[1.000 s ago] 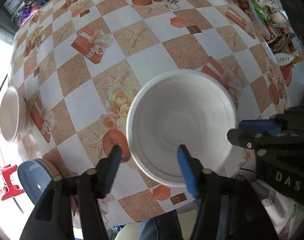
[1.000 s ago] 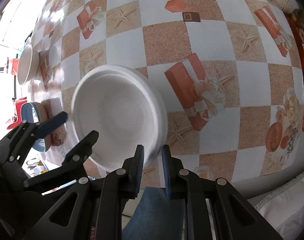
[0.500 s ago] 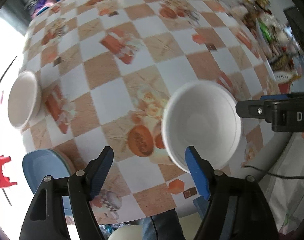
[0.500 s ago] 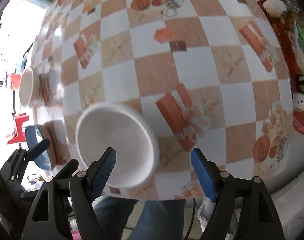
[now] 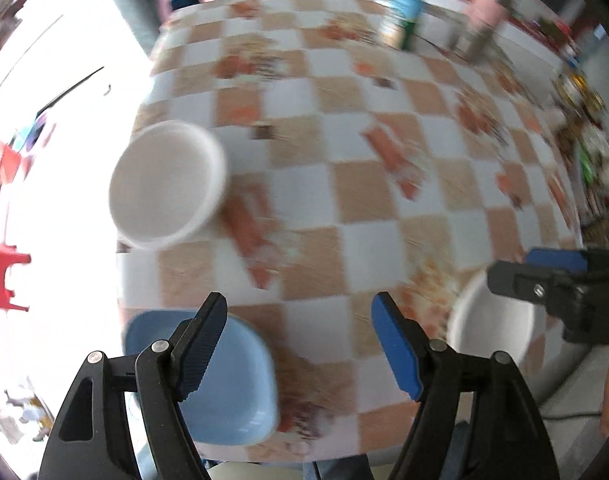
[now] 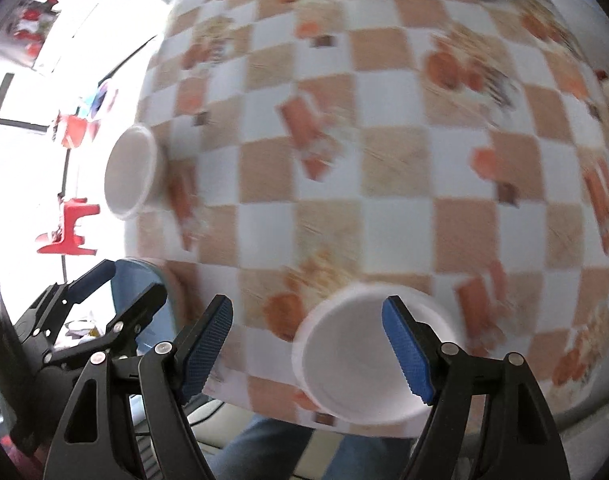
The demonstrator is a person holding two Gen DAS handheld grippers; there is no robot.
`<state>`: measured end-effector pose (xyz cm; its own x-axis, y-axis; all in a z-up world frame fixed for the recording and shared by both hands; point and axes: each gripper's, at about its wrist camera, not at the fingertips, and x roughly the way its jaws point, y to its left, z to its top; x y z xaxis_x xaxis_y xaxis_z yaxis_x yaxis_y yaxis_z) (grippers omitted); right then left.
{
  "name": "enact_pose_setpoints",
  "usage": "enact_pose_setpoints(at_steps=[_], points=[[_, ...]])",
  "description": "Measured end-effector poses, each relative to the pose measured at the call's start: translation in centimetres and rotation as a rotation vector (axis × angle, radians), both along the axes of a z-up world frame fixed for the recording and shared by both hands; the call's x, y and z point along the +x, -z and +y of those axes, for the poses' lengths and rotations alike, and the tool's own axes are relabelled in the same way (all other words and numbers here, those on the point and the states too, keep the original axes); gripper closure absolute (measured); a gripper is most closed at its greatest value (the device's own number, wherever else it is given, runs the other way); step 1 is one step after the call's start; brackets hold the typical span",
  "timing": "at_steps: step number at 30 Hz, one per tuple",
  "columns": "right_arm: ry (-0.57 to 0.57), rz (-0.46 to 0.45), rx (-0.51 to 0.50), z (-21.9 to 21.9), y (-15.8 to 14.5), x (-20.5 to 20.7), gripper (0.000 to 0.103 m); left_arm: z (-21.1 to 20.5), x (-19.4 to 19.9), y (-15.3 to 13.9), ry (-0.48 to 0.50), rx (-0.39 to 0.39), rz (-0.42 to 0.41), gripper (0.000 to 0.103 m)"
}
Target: Organize plates and bowls
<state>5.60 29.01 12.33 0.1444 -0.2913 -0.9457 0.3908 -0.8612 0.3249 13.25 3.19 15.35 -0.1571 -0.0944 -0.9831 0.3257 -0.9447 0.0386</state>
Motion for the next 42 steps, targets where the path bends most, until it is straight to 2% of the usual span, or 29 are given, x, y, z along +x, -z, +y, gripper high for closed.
enact_pose_setpoints(at_steps=[5, 9, 14, 22, 26, 35, 36, 37, 39, 42], points=[[-0.047, -0.005, -0.031, -5.4, 1.0, -4.4, 0.025, -6.4, 0.5, -0.7, -0.147, -0.048, 0.024, 0.025], [-0.067, -0.021, -0.038, -9.4, 2.6, -7.5, 0.025, -11.0, 0.9, -0.1, -0.254, -0.083, 0.023, 0.025], [-0.107, -0.011, -0.027, -13.7, 3.7, -7.8, 0.025, -14.8, 0.8, 1.5, -0.336, -0.113, -0.002, 0.025], [-0.138, -0.008, -0.019, -18.6, 5.9, -8.3, 0.025, -17.6, -0.5, 4.0, -0.366, -0.109, -0.028, 0.025], [-0.134, 0.002, -0.027, -20.4, 6.9, -8.6, 0.025, -18.5, -1.4, 4.7, -0.366, -0.133, -0.032, 0.025], [-0.145, -0.009, -0.01, -22.8, 9.3, -8.2, 0.026, -19.8, -3.5, 6.6, -0.352, -0.161, -0.071, 0.025], [-0.149, -0.006, -0.008, -23.0, 9.4, -8.1, 0.027, -19.9, -3.7, 6.7, -0.36, -0.161, -0.074, 0.027], [-0.15, -0.005, -0.007, -23.1, 9.6, -8.0, 0.028, -20.1, -3.8, 6.9, -0.362, -0.154, -0.077, 0.035], [-0.143, -0.015, -0.002, -23.1, 10.0, -7.9, 0.054, -20.4, -4.1, 7.5, -0.355, -0.124, -0.097, 0.05], [-0.113, -0.072, -0.033, -22.8, 10.7, -7.8, 0.064, -20.4, -4.5, 8.6, -0.334, -0.082, -0.119, 0.066]])
